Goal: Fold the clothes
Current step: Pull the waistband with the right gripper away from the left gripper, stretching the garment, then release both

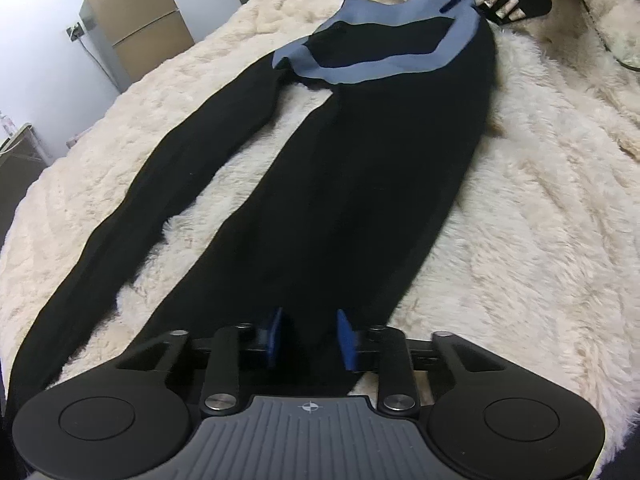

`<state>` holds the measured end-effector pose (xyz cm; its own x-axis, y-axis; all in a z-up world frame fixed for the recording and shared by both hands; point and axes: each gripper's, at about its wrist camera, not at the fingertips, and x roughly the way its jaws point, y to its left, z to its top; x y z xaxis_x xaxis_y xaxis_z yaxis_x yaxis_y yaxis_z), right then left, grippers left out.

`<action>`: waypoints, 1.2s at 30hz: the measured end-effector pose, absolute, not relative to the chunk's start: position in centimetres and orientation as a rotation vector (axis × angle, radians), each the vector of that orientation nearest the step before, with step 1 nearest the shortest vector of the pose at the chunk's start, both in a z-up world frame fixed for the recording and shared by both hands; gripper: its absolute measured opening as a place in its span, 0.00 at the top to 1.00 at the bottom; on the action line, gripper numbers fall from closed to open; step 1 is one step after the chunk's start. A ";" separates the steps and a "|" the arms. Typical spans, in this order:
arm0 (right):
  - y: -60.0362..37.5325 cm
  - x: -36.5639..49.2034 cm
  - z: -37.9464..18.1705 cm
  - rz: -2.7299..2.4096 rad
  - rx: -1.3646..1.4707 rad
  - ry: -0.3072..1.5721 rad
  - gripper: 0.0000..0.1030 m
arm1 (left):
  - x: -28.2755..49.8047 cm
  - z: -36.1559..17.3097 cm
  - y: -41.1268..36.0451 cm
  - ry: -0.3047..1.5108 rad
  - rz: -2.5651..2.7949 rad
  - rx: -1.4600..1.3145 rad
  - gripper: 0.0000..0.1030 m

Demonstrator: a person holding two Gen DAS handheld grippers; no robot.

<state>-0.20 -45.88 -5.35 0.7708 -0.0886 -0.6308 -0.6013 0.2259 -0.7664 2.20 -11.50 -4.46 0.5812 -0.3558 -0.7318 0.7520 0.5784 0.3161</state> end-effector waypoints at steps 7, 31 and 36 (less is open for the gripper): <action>-46.3 1.5 -0.9 0.320 -1.241 0.520 0.99 | 3.8 -0.5 -9.8 0.618 -0.645 0.612 1.00; -54.5 29.5 1.8 0.333 -1.252 1.019 0.43 | 5.3 -1.6 -12.2 0.709 -0.649 0.289 0.61; -56.7 27.2 3.3 0.219 -1.112 0.917 0.33 | 5.8 -2.2 -10.9 0.680 -0.636 0.077 0.60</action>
<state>27.23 -56.67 3.29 0.6291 -0.2768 -0.7264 -0.5748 0.4634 -0.6744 5.82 -10.91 -2.22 0.5967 -0.5232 -0.6084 0.5721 0.8091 -0.1347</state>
